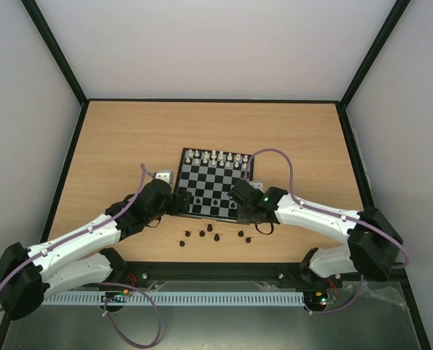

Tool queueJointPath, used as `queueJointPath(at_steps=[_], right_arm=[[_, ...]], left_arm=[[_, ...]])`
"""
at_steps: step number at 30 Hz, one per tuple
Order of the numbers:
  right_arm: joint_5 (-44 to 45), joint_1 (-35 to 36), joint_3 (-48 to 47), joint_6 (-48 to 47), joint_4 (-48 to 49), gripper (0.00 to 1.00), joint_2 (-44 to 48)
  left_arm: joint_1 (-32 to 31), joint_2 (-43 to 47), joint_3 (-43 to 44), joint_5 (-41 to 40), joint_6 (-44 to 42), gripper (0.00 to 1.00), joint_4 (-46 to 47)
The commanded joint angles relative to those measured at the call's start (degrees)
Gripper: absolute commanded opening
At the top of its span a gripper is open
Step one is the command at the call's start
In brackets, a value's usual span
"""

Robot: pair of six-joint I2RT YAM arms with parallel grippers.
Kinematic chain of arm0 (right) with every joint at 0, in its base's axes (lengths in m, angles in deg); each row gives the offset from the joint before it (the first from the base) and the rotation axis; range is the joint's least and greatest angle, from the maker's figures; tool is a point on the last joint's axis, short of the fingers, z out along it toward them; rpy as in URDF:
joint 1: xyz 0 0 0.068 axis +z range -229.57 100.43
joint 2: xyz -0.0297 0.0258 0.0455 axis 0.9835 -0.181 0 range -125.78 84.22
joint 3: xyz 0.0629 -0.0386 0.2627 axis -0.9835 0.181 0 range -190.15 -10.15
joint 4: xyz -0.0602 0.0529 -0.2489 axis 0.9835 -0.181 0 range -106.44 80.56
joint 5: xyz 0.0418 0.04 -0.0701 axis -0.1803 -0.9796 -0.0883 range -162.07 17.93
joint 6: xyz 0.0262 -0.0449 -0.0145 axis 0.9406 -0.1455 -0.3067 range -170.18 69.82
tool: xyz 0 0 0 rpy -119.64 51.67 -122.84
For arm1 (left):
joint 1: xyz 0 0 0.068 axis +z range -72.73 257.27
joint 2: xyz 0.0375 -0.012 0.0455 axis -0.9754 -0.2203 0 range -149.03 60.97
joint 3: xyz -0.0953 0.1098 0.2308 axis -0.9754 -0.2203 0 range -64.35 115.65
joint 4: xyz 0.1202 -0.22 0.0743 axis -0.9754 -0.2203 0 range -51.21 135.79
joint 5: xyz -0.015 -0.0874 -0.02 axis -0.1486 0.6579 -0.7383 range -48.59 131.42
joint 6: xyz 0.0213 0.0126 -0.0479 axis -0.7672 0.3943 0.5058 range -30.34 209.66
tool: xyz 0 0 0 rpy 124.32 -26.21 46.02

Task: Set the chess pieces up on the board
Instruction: Place the chess piece on the chessboard.

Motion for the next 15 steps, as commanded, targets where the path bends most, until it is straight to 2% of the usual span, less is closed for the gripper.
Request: queueJointPath(at_steps=[1, 15], right_arm=[[1.1, 0.4, -2.5, -1.9, -1.9, 0.02, -3.4], [1.5, 0.5, -4.8, -3.9, -0.6, 0.04, -8.1]], left_arm=[[0.6, 1.1, -1.0, -1.0, 0.1, 0.99, -0.7], [1.0, 1.6, -1.0, -1.4, 0.6, 0.99, -1.4]])
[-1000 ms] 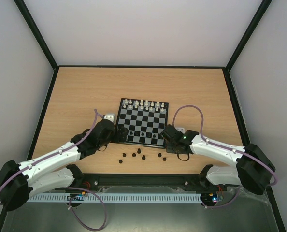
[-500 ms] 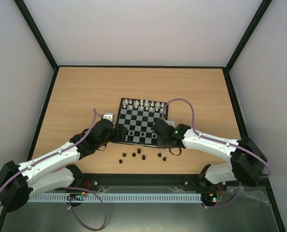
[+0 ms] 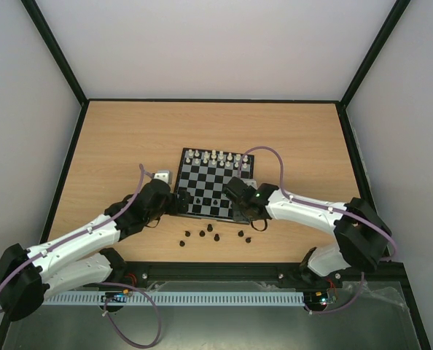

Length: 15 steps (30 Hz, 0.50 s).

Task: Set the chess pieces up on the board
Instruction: Place the chess piece on the chessboard.

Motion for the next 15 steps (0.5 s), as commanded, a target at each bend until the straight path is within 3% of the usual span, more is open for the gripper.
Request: queueJointPath(at_steps=[1, 15], right_arm=[[1.0, 0.4, -1.1, -1.0, -1.1, 0.04, -1.4], [1.2, 0.4, -1.9, -1.7, 0.0, 0.09, -3.9]], left_arm=[[0.4, 1.1, -0.7, -1.0, 0.5, 0.99, -0.9], [0.7, 1.0, -0.9, -1.1, 0.4, 0.99, -0.9]])
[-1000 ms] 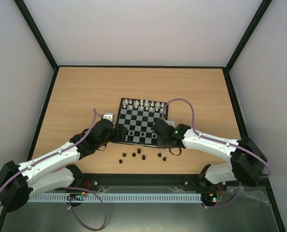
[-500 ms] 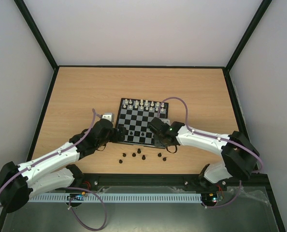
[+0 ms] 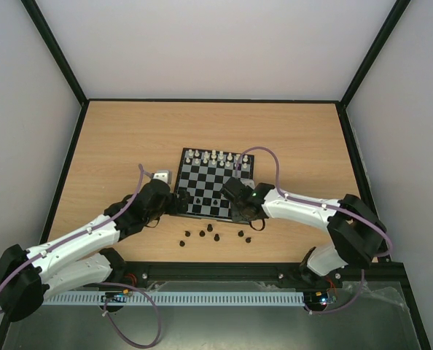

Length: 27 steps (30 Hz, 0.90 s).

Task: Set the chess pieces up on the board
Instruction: Place the chess piece on the chessboard.

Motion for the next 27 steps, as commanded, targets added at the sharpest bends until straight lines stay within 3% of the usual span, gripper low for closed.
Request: queueJointPath(at_steps=[1, 16, 25, 27], right_arm=[[1.0, 0.4, -1.4, -0.6, -0.5, 0.10, -1.4], [0.2, 0.4, -1.4, -0.7, -0.8, 0.24, 0.1], [-2.9, 0.4, 1.2, -1.7, 1.1, 0.52, 8.8], [-5.0, 0.4, 1.9, -2.6, 2.7, 0.54, 11.4]], left_arm=[[0.6, 0.7, -0.9, -0.9, 0.0, 0.99, -0.7], [1.0, 0.7, -0.8, -0.7, 0.0, 0.99, -1.1], [1.0, 0.0, 1.2, -0.3, 0.3, 0.99, -4.4], [1.0, 0.3, 1.5, 0.1, 0.4, 0.99, -5.3]])
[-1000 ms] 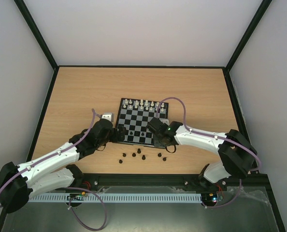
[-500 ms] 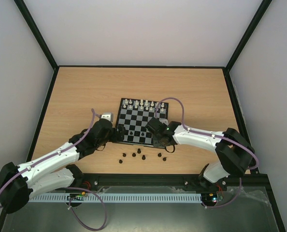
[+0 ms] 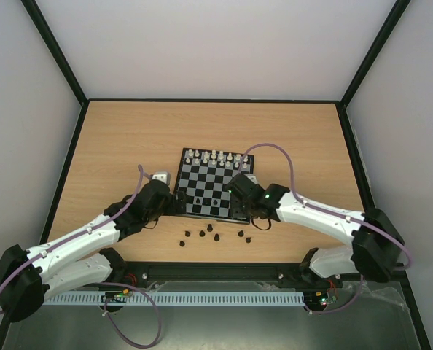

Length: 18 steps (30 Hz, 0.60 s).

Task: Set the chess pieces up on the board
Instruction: Place the chess piece on the chessboard, then pick up the chess piece at the center of the board.

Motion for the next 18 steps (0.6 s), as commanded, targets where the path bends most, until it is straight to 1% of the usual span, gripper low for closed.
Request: queueJointPath(at_steps=[1, 5, 8, 10, 11, 12, 13, 15, 18], right_arm=[[-4.7, 0.4, 2.3, -1.9, 2.6, 0.54, 6.2], [-9.0, 0.4, 3.5, -3.2, 5.4, 0.65, 12.6], [-9.7, 0.4, 4.2, -4.5, 5.5, 0.72, 15.7], [-9.6, 0.3, 5.4, -5.3, 5.9, 0.76, 17.6], [-9.5, 0.3, 6.0, -5.6, 6.3, 0.81, 18.3], [-9.4, 0.3, 6.5, -5.8, 6.4, 0.91, 18.9], [-9.4, 0.3, 7.4, -6.0, 6.7, 1.00, 19.5], [-9.9, 0.3, 8.7, -6.3, 7.7, 0.99, 20.3], [-10.0, 0.3, 10.6, -6.5, 8.4, 0.99, 20.8]], left_arm=[[0.3, 0.5, 1.6, 0.8, 0.4, 0.99, -3.6], [-0.4, 0.6, 1.6, 2.9, 0.4, 0.99, -6.0], [-4.3, -0.8, 1.2, 5.0, 2.4, 0.99, -5.9], [-7.1, -2.8, 2.2, 3.2, 4.7, 0.99, -7.4], [-8.7, -3.7, 2.6, 1.6, 6.1, 0.99, -8.3], [-10.2, -4.2, 2.7, 0.4, 7.5, 0.99, -8.9], [-11.6, -4.7, 2.5, 0.0, 8.8, 0.99, -9.1], [-14.3, -5.7, 2.3, -0.6, 11.7, 0.99, -9.9], [-18.9, -7.0, 3.4, -4.1, 17.6, 0.99, -13.7]])
